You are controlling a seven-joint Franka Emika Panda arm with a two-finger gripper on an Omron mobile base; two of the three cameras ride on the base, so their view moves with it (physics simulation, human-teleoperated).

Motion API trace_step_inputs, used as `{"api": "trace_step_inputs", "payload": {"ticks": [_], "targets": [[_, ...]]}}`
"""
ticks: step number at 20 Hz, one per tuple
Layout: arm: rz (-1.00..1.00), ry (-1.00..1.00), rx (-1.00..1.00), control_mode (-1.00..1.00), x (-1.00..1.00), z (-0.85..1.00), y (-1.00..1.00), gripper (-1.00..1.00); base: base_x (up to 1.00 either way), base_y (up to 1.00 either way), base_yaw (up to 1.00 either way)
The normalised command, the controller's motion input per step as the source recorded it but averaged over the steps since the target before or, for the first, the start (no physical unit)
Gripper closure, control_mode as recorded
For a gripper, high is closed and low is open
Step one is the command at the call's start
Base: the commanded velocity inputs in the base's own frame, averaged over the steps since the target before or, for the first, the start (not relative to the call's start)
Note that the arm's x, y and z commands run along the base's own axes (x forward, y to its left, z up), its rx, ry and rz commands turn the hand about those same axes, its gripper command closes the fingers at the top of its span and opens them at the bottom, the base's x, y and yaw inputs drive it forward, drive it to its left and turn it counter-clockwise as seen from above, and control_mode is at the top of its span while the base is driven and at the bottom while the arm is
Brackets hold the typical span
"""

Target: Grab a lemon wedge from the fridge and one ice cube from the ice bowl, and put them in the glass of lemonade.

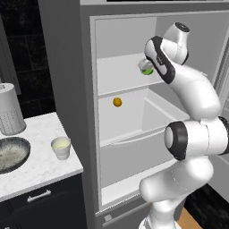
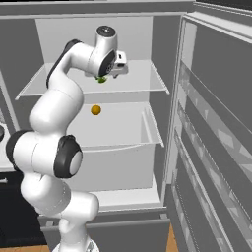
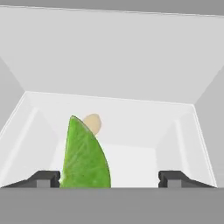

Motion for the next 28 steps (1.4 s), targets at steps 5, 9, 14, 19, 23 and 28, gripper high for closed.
{"api": "trace_step_inputs", "payload": {"ticks": [5, 9, 14, 19, 23, 28], "targets": [[0.0, -0.08, -0.12, -1.0, -0.03, -0.22, 0.1, 1.0, 0.0, 0.0, 0.0], [0.0, 0.0, -0.06, -1.0, -0.09, -0.29, 0.0, 1.0, 0.0, 0.0, 0.0], [-0.02, 0.04, -0.01, -1.0, -0.56, -0.25, -0.36, 1.0, 0.0, 0.0, 0.0], [-0.03, 0.01, 0.0, -1.0, -1.0, -0.17, -0.63, 1.0, 0.0, 0.0, 0.0], [0.0, 0.0, 0.0, -1.0, -1.0, -0.17, -0.23, 1.0, 0.0, 0.0, 0.0], [0.0, 0.0, -0.01, -1.0, -1.0, -0.43, 0.0, 1.0, 0.0, 0.0, 0.0]]}}
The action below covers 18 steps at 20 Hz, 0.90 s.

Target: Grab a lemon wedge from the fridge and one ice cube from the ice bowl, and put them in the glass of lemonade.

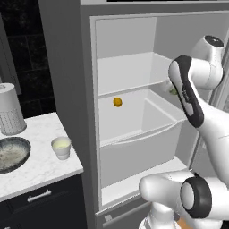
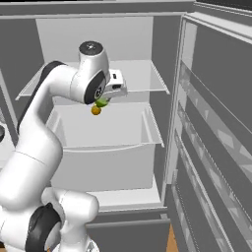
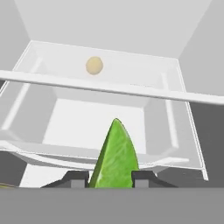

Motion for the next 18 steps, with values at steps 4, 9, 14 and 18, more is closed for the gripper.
{"api": "trace_step_inputs", "payload": {"ticks": [4, 9, 14, 18], "targets": [[0.0, -0.01, -0.03, -1.0, -1.0, -0.42, 0.07, 1.0, 0.0, 0.0, 0.0], [0.0, -0.14, -0.03, -1.0, -0.75, -0.55, 0.19, 1.0, 0.0, 0.0, 0.0], [0.0, -0.11, 0.0, -1.0, -0.16, -0.09, 0.06, 1.0, 0.0, 0.0, 0.0], [0.0, -0.1, 0.0, -1.0, -0.09, 0.0, 0.06, 1.0, 0.0, 0.0, 0.0]]}}
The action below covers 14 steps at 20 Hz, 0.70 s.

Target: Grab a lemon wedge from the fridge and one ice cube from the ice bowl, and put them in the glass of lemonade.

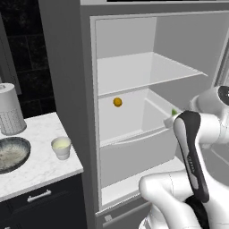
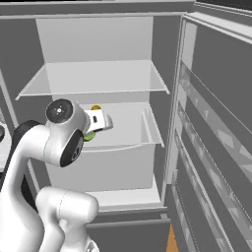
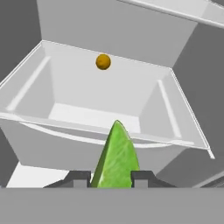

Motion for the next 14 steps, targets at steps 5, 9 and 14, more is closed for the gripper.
{"api": "trace_step_inputs", "payload": {"ticks": [5, 9, 14], "targets": [[0.0, -0.02, 0.0, 1.0, -0.13, 0.0, 0.06, 1.0, -0.24, 0.05, 0.0], [0.0, 0.0, 0.0, 1.0, 0.0, 0.0, 0.0, 1.0, -1.0, 0.17, 0.0], [0.0, 0.0, 0.0, 1.0, 0.0, 0.0, 0.0, 1.0, -1.0, 0.34, 0.0]]}}
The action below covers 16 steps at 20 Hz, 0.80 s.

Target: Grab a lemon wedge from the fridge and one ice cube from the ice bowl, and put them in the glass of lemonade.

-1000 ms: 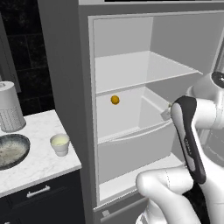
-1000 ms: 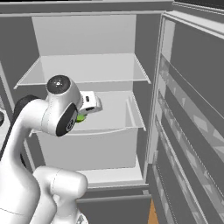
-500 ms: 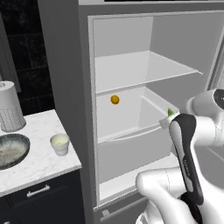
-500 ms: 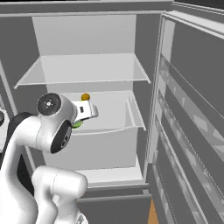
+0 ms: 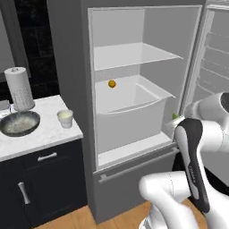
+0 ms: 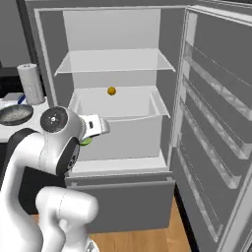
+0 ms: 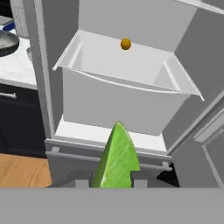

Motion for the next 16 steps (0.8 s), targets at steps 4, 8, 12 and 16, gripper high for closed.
{"api": "trace_step_inputs", "payload": {"ticks": [4, 8, 12, 16], "targets": [[0.0, 0.0, 0.0, 1.0, 0.0, 0.0, 0.0, 1.0, -0.73, 0.78, -0.05], [0.0, 0.0, 0.0, 1.0, 0.0, 0.0, 0.0, 1.0, -0.31, 0.99, -0.11], [0.0, 0.0, 0.0, 1.0, 0.0, 0.0, 0.0, 1.0, 0.0, 1.0, -0.21], [0.0, 0.0, 0.0, 1.0, 0.0, 0.0, 0.0, 1.0, 0.05, 1.0, -0.32]]}}
